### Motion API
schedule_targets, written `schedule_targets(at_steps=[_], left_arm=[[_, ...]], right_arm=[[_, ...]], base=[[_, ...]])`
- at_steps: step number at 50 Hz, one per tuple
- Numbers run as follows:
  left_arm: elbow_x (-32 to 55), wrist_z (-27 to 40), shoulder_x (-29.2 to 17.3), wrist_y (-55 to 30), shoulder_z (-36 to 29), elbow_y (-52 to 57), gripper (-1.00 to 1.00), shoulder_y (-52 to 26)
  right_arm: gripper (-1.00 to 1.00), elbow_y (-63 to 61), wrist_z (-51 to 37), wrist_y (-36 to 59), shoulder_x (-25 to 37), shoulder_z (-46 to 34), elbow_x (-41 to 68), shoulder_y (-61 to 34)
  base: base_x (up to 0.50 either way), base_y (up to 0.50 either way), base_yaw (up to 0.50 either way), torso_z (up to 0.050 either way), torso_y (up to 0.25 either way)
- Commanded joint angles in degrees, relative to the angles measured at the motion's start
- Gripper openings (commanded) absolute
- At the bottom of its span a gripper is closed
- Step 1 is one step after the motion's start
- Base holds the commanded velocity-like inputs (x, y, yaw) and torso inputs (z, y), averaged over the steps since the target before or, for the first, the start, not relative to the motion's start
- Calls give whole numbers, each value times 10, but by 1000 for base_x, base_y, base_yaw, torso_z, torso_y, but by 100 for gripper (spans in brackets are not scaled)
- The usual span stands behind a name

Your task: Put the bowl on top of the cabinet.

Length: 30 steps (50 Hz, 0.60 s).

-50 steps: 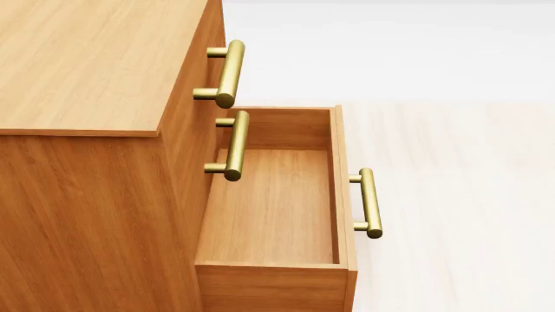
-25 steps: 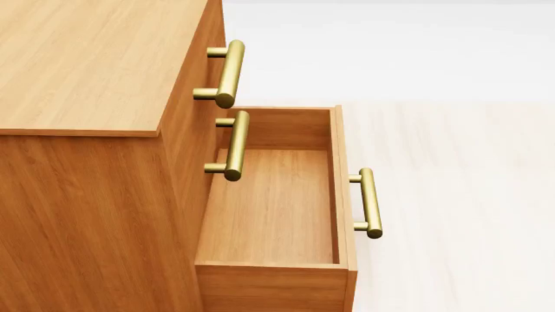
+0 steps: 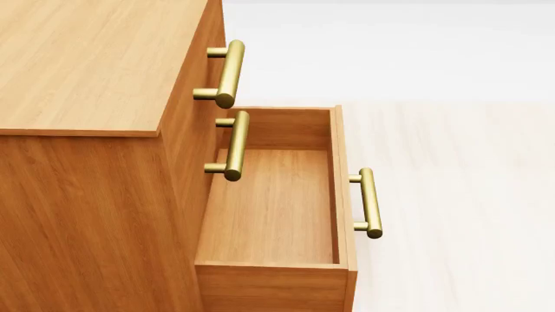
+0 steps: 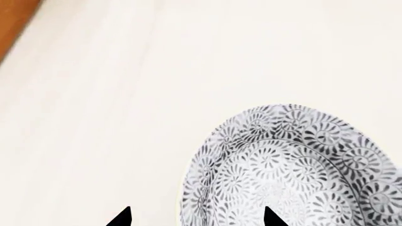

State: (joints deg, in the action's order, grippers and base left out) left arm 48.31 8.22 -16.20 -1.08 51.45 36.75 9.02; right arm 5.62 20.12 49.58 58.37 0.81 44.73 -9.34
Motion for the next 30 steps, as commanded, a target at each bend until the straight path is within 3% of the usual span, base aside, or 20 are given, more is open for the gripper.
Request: schedule_targets(at_steps=[1,5,6,16,30], left_arm=[[0,0,-1,1,0,0,100,1],[1,1,-1,1,0,0,100,1],[1,1,-1,1,-1,0,100,1],[1,1,-1,3,-1,-1,100,1],[2,3,-3,4,0,0,100,2]], right_arm=[[100,6,-5,-7,-12,-6,-3,2],[100,4,-9,-7,-15,-4,-1,7],[-100,4,-9,-7,-15,-4,-1,7],[-100,20,-25,-62,-32,15,-22,25],[-100,26,-46,-32,-28,64,19,28]], base=[[0,0,0,0,0],[0,0,0,0,0],[0,0,0,0,0],[0,0,0,0,0],[0,0,0,0,0]])
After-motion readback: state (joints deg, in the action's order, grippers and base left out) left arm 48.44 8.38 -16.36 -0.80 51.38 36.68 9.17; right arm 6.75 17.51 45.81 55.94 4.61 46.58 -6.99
